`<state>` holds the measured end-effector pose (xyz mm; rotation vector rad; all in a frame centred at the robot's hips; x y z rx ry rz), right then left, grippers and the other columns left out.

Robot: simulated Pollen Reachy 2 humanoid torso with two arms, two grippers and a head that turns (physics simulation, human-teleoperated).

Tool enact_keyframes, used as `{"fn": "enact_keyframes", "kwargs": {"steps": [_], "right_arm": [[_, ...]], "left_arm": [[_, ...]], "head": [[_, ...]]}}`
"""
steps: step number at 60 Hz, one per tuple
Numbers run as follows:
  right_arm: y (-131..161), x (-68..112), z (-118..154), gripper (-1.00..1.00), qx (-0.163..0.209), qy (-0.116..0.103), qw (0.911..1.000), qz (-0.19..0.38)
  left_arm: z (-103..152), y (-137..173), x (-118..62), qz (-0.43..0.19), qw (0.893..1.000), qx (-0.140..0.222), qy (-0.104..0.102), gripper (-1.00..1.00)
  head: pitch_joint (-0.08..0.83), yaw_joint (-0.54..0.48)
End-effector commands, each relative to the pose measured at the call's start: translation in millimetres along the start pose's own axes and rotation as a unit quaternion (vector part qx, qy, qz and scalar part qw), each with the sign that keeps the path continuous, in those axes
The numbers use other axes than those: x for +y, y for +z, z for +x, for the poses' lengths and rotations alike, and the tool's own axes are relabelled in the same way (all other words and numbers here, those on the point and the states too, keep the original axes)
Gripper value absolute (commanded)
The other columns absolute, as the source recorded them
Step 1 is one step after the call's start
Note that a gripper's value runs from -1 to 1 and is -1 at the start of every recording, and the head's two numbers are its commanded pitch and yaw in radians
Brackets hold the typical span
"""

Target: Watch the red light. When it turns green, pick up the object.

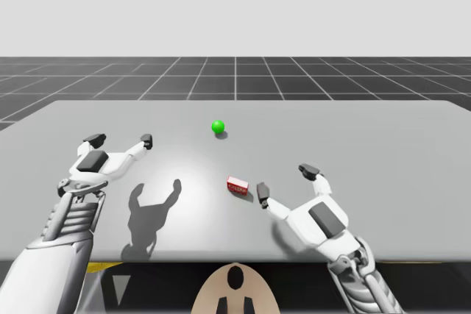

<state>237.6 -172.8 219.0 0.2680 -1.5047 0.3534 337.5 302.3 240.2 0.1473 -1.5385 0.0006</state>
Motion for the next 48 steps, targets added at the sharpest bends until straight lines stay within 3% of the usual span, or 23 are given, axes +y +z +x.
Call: {"fn": "enact_keyframes", "kwargs": {"steps": [1,12,19,34,48], "right_arm": [[2,42.8,-30,-1.00,0.012,-0.020,0.9960,0.087],[-19,55.9,-60,-1.00,0.023,-0.027,0.9893,0.142],[-40,58.6,-68,-1.00,0.021,-0.015,0.9880,0.152],[-83,66.6,-81,-1.00,0.023,-0.021,0.9812,0.191],[-117,58.2,-83,-1.00,0.061,-0.061,0.9802,0.178]], "left_arm": [[-2,-1,-1.1,0.000,1.000,0.005,0.000,-1.00],[-3,-2,-2.0,-0.001,1.000,0.006,0.000,-1.00],[-4,-2,-2.3,0.000,1.000,0.007,0.000,-1.00],[-4,-2,-2.1,0.004,1.000,0.007,0.007,-1.00],[-3,-2,-2.3,0.002,1.000,0.006,0.007,-1.00]], "head": [[0.692,0.00],[0.690,0.00],[0.688,0.00],[0.690,0.01],[0.692,0.01]]}}
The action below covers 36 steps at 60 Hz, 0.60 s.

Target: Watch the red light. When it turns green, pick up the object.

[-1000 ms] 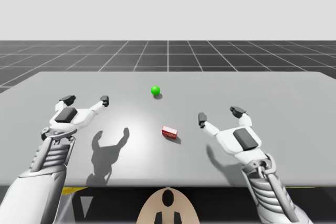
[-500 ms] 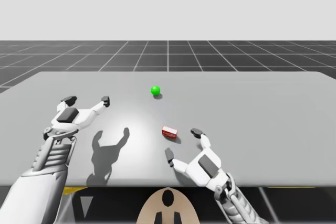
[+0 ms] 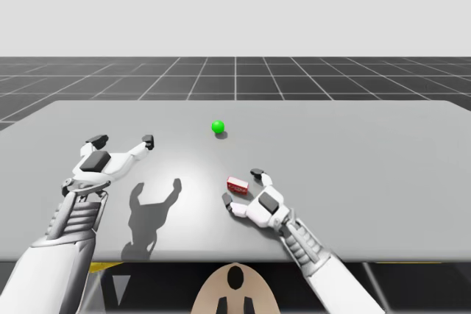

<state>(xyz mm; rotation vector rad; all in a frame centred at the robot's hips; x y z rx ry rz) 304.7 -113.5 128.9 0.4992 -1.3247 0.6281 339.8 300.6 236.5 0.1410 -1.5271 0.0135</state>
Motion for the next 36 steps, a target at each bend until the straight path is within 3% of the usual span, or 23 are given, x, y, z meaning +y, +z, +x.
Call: {"fn": "enact_keyframes", "kwargs": {"steps": [1,6,8,9,10,11,13,29,36], "right_arm": [[-35,14.8,5,-1.00,-0.008,-0.069,0.9975,0.013],[-36,16.7,3,-0.96,0.007,-0.064,0.9979,0.013],[-35,18.3,2,-0.66,0.013,-0.071,0.9973,0.016],[-35,19.8,2,-0.34,0.016,-0.072,0.9972,0.008],[-35,19.8,2,-0.34,0.016,-0.072,0.9972,0.008],[-34,20.8,1,0.59,0.020,-0.071,0.9973,0.004],[-32,21.8,0,0.99,0.027,-0.078,0.9965,0.016],[-30,25.7,-1,1.00,0.026,-0.071,0.9968,0.026],[-29,26.4,0,1.00,0.023,-0.070,0.9968,0.030]], "left_arm": [[0,0,0.0,0.000,1.000,0.000,0.001,-1.00],[0,0,-0.6,-0.001,1.000,0.000,0.001,-1.00],[0,1,-0.6,-0.001,1.000,0.000,0.001,-1.00],[0,1,-0.7,-0.001,1.000,0.000,0.001,-1.00],[0,1,-0.7,-0.001,1.000,0.000,0.001,-1.00],[0,1,-0.7,-0.001,1.000,0.000,0.000,-1.00],[0,1,-0.8,-0.001,1.000,0.000,0.001,-1.00],[0,1,-2.0,-0.001,1.000,0.001,0.000,-1.00],[0,1,-2.7,-0.001,1.000,0.002,-0.002,-1.00]], "head": [[0.692,0.01],[0.691,0.01],[0.691,0.01],[0.691,0.01],[0.691,0.01],[0.691,0.01],[0.691,0.01],[0.680,0.01],[0.635,0.01]]}}
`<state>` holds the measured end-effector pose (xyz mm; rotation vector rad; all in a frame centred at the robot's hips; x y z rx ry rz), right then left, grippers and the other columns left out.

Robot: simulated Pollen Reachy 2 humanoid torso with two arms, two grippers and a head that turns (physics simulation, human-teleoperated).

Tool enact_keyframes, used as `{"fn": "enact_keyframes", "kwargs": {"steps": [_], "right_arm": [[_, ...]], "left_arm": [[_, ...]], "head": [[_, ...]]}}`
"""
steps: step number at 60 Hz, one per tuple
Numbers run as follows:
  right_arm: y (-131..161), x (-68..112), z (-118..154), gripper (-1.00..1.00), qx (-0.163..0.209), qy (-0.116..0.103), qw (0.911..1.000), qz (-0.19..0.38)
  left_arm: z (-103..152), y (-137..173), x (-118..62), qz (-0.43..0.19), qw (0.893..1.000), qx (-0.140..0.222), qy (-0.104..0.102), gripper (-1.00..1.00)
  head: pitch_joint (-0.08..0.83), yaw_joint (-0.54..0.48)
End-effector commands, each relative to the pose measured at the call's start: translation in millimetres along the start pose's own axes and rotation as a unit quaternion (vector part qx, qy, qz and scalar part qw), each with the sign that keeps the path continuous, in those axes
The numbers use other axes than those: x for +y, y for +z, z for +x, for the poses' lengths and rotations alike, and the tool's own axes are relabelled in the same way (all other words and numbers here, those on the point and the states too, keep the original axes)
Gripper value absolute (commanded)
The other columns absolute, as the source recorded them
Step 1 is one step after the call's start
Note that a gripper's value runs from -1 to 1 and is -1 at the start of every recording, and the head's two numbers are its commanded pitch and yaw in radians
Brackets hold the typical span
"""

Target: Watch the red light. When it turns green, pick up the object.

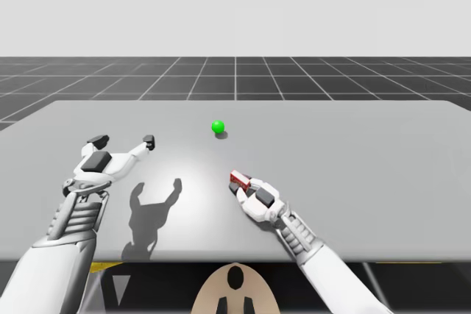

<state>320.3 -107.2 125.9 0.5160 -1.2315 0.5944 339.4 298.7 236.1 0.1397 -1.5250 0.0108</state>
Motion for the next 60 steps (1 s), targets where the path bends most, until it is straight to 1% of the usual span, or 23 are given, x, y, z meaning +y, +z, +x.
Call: {"fn": "enact_keyframes", "kwargs": {"steps": [1,2,5,6,10,14,18,23,26,32,36,37,39,41,43,44,48,49,51,53,56,57,60], "right_arm": [[-13,32.3,-1,1.00,-0.014,-0.038,0.9988,0.028],[-13,32.7,-1,1.00,-0.014,-0.037,0.9988,0.028],[-13,33.5,-2,0.99,-0.015,-0.036,0.9988,0.029],[-13,34.2,-2,1.00,-0.015,-0.036,0.9988,0.029],[-13,35.4,-2,1.00,-0.017,-0.034,0.9988,0.029],[-12,35.7,-2,1.00,-0.020,-0.030,0.9990,0.028],[-12,35.6,-2,1.00,-0.021,-0.032,0.9989,0.028],[-11,36.3,-2,1.00,-0.024,-0.031,0.9988,0.029],[-10,38.3,1,1.00,-0.029,-0.032,0.9986,0.030],[-5,43.4,17,1.00,-0.045,-0.042,0.9975,0.036],[2,47.1,37,1.00,-0.066,-0.043,0.9964,0.030],[6,48.7,49,1.00,-0.082,-0.040,0.9957,0.018],[8,49.2,57,1.00,-0.092,-0.038,0.9950,0.015],[14,50.6,75,1.00,-0.107,-0.033,0.9937,0.013],[17,51.2,84,1.00,-0.115,-0.031,0.9928,0.008],[21,52.4,97,1.00,-0.128,-0.033,0.9912,0.004],[27,54.5,114,1.00,-0.145,-0.032,0.9890,0.004],[31,55.9,127,1.00,-0.159,-0.029,0.9869,0.003],[34,56.9,136,1.00,-0.169,-0.026,0.9853,0.003],[41,58.7,154,1.00,-0.189,-0.023,0.9817,0.004],[47,59.9,169,1.00,-0.207,-0.017,0.9781,0.002],[53,61.0,183,1.00,-0.224,-0.013,0.9745,0.002],[64,62.5,203,1.00,-0.249,-0.005,0.9686,-0.001]], "left_arm": [[0,0,-0.8,0.000,1.000,0.001,-0.001,-1.00],[0,0,-0.8,0.000,1.000,0.001,-0.001,-1.00],[0,0,-0.7,0.000,1.000,0.001,-0.001,-1.00],[-1,0,-0.7,0.000,1.000,0.001,-0.001,-1.00],[-1,0,-0.8,0.001,1.000,0.002,-0.002,-1.00],[-1,0,-0.9,0.001,1.000,0.002,-0.002,-1.00],[-1,0,-0.9,0.001,1.000,0.002,-0.002,-1.00],[-2,0,-1.0,0.001,1.000,0.002,-0.002,-1.00],[-2,0,-1.0,0.001,1.000,0.003,-0.002,-1.00],[-2,-1,-1.2,0.001,1.000,0.003,-0.003,-1.00],[-2,-1,-1.1,0.001,1.000,0.003,-0.003,-1.00],[-2,-1,-1.1,0.001,1.000,0.003,-0.003,-1.00],[-2,-1,-0.9,0.001,1.000,0.003,-0.003,-1.00],[-2,-1,-0.6,0.001,1.000,0.004,-0.002,-1.00],[-2,-1,-0.6,0.002,1.000,0.004,-0.002,-1.00],[-2,-2,-0.4,0.002,1.000,0.004,-0.002,-1.00],[-2,-1,-0.2,0.002,1.000,0.003,-0.001,-1.00],[-1,-2,-0.1,0.002,1.000,0.003,-0.001,-1.00],[-1,-2,-0.1,0.003,1.000,0.003,-0.001,-1.00],[-1,-2,0.0,0.003,1.000,0.003,-0.001,-1.00],[-1,-2,0.1,0.003,1.000,0.003,0.000,-1.00],[-1,-2,0.1,0.003,1.000,0.003,0.000,-1.00],[-1,-2,0.4,0.003,1.000,0.003,0.000,-1.00]], "head": [[0.626,0.01],[0.597,0.01],[0.564,0.01],[0.532,0.01],[0.470,0.01],[0.416,0.00],[0.373,0.00],[0.338,0.00],[0.335,0.00],[0.338,0.00],[0.336,0.00],[0.335,0.00],[0.335,0.00],[0.333,0.00],[0.331,0.00],[0.329,0.00],[0.326,0.00],[0.323,0.00],[0.321,0.00],[0.318,0.00],[0.315,0.00],[0.313,0.00],[0.311,0.00]]}}
